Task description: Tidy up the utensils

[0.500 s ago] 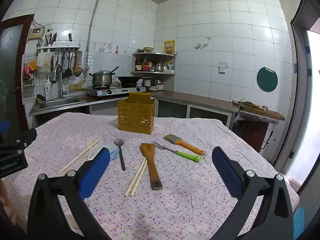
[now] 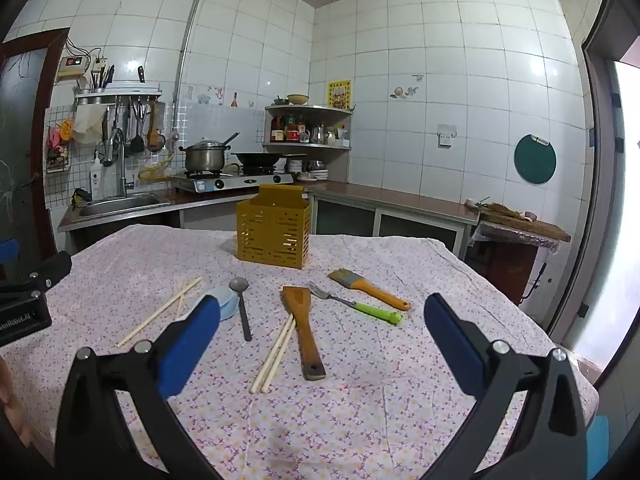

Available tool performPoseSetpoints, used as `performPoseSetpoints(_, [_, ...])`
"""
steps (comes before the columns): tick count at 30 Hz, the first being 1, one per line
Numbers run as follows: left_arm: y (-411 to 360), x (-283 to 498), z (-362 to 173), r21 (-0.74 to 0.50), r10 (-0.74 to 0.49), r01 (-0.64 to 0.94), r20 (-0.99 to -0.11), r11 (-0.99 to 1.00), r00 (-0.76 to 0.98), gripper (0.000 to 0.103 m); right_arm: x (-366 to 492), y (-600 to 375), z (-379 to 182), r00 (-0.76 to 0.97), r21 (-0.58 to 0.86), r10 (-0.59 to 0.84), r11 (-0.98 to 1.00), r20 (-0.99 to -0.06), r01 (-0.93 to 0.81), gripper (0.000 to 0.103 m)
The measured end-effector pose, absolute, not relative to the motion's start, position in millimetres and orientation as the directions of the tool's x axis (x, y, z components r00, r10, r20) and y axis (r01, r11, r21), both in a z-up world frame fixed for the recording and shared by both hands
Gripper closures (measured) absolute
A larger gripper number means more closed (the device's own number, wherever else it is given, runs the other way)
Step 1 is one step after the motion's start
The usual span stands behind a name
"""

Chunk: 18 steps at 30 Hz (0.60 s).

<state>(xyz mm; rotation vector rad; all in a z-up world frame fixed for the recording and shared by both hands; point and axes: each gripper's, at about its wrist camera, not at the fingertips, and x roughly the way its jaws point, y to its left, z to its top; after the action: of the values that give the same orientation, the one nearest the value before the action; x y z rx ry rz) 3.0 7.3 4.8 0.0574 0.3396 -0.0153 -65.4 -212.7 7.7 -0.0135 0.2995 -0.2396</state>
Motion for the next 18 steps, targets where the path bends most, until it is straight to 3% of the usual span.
performPoseSetpoints(18, [5.1,-6.4,9.0,0.064,-0.012,0.034,-0.309,0.997,0.951,0.004,-67.3,-218.5,9.2,0.933,-0.035,-0.231,0.973,-0.278,0.23,0.004])
